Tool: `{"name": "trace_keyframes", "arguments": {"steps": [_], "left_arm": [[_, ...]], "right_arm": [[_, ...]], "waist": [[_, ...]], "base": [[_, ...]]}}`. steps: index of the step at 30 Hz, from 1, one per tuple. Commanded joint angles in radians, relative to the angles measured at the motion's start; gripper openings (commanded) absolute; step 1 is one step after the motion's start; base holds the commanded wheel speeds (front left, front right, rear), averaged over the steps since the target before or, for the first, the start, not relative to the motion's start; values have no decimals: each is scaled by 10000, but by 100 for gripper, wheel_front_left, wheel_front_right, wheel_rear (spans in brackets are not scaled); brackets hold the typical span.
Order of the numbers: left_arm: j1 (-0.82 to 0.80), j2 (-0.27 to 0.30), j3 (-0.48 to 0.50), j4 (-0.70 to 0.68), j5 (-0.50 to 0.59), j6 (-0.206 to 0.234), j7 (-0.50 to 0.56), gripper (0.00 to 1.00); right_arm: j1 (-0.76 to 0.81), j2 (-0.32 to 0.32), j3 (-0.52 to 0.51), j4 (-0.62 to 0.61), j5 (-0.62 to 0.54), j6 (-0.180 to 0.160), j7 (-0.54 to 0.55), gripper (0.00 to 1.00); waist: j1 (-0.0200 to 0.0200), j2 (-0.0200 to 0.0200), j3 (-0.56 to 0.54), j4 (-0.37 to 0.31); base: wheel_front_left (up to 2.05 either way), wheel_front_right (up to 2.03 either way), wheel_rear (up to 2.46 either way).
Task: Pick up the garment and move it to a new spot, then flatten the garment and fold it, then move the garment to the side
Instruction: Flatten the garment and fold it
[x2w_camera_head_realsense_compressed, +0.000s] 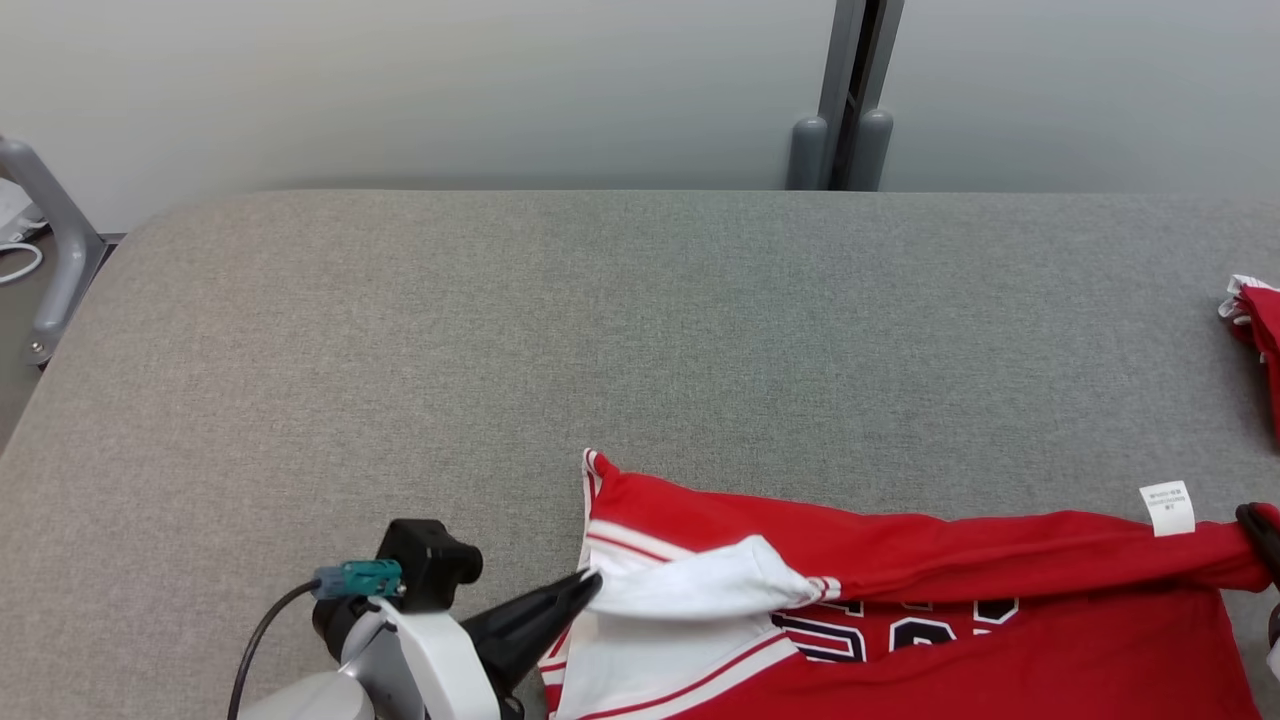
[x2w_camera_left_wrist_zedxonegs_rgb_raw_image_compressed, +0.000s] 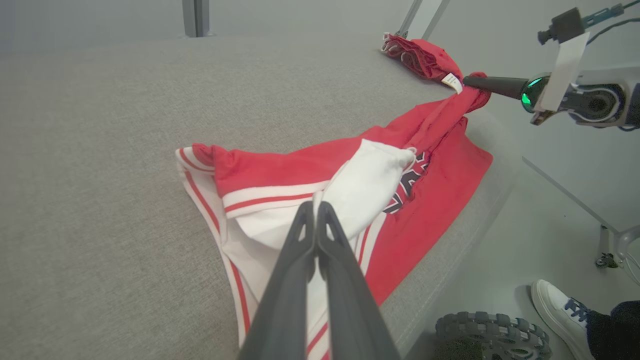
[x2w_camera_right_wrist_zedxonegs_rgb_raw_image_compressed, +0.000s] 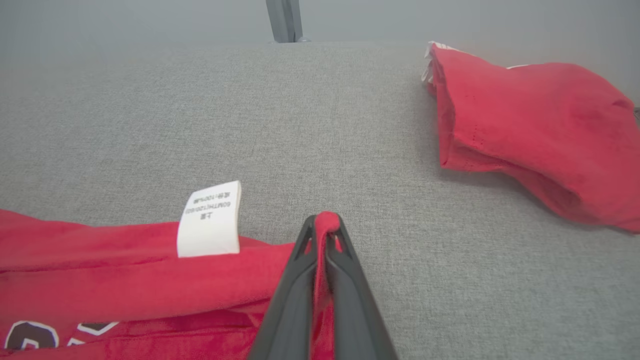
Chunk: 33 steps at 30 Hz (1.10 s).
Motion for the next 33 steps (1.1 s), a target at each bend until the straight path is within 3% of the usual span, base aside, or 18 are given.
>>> {"name": "trace_keyframes", "arguments": {"steps": [1, 11, 12, 13, 15, 16, 23, 33], "left_arm": [[117, 102, -56, -36, 51, -53, 84, 0], [257, 53, -653, 116, 471, 31, 659, 0], [266, 16, -704, 186, 526, 46, 681, 0], [291, -18, -748, 263, 571, 59, 731, 13], [321, -67, -839, 413, 683, 55, 882, 67], [337, -83, -872, 472, 712, 81, 954, 100], [433, -57, -795, 579, 798, 343, 857, 100], [411, -663, 652, 834, 756, 1323, -1361, 100]], "right_arm": [[101, -123, 81, -63, 78, -3, -3, 0], [335, -630, 953, -832, 851, -3, 596, 0], [360, -699, 1003, -892, 995, -3, 716, 38], [406, -742, 1061, -931, 1176, -3, 871, 100], [519, -812, 1183, -1079, 1494, -3, 1252, 100], [565, -869, 1201, -1144, 1721, -3, 1424, 100], [764, -1392, 1224, -1397, 2547, -3, 2172, 100], [418, -1303, 222, -1231, 2485, -3, 153, 100]], "waist": [[0, 0, 14, -6], [0, 0, 94, 20], [0, 0, 96, 25], [0, 0, 95, 27], [0, 0, 87, 30], [0, 0, 75, 27], [0, 0, -39, -13], [0, 0, -209, -88]], "base": [[0, 0, 0], [0, 0, 0], [0, 0, 0], [0, 0, 0], [0, 0, 0], [0, 0, 0], [0, 0, 0], [0, 0, 0]]}}
